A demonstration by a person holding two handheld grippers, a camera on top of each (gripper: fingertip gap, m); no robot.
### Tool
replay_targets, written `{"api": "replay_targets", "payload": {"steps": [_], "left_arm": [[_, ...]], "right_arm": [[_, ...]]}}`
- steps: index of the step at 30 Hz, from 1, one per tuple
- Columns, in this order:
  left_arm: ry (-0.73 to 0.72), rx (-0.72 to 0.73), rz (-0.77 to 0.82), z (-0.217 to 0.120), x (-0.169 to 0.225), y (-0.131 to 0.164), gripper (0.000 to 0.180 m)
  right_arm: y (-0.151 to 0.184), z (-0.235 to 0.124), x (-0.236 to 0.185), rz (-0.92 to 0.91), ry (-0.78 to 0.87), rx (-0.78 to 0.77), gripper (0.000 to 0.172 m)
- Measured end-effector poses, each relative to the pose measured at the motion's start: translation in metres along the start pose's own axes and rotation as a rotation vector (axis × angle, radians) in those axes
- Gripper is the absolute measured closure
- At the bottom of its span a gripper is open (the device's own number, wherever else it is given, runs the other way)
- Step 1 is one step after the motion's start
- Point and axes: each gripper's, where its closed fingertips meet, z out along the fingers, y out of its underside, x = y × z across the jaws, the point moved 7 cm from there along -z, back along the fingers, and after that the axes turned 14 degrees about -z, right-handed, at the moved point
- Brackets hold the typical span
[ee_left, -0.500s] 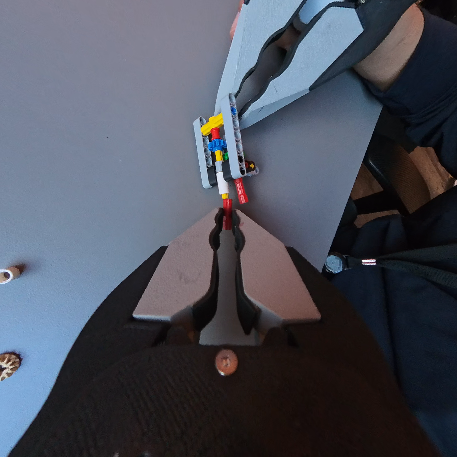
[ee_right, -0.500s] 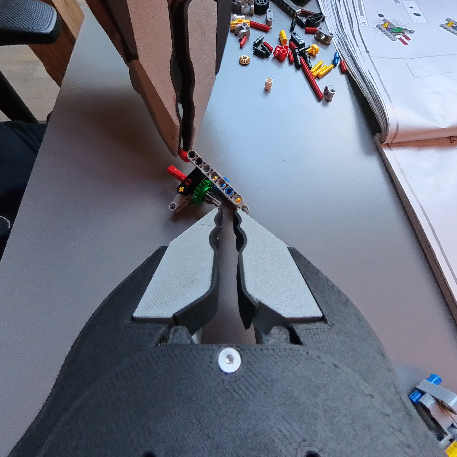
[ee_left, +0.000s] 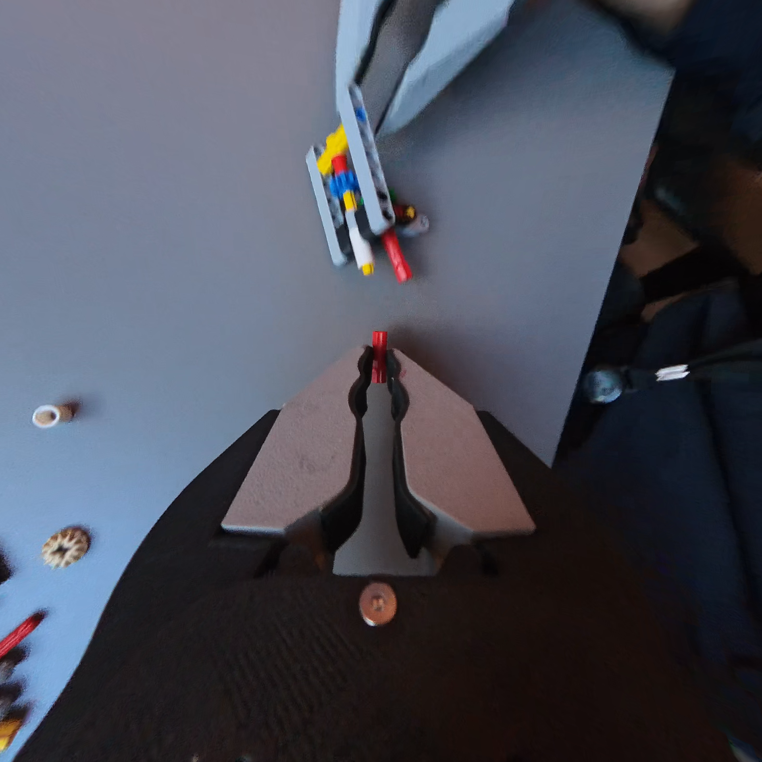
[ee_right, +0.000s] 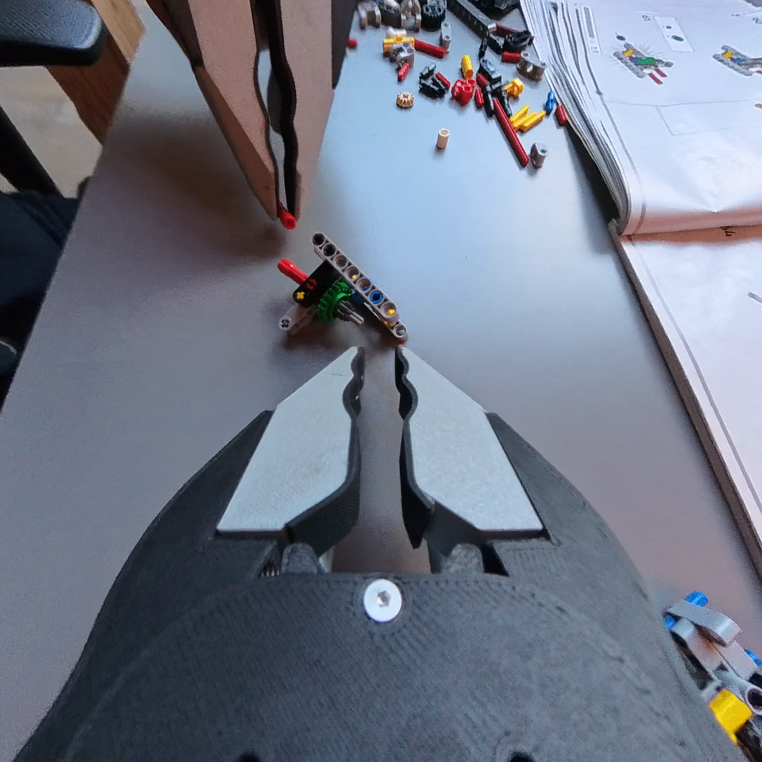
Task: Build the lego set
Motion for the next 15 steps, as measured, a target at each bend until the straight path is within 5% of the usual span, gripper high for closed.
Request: {"api": "replay_targets", "payload": {"steps": [6, 15], "left_arm": [[-0.048, 0.054, 0.053, -0.012, -0.013, 0.019, 0.178], [-0.016, 0.076, 0.256, -0.013, -0.024, 0.016, 0.178]], "right_arm": [[0.001, -0.006, 0.012, -0.123, 0.024, 0.052, 0.133], [-0.011, 0.007, 0.018, -0.276, -0.125, 0.014, 0.140]]}}
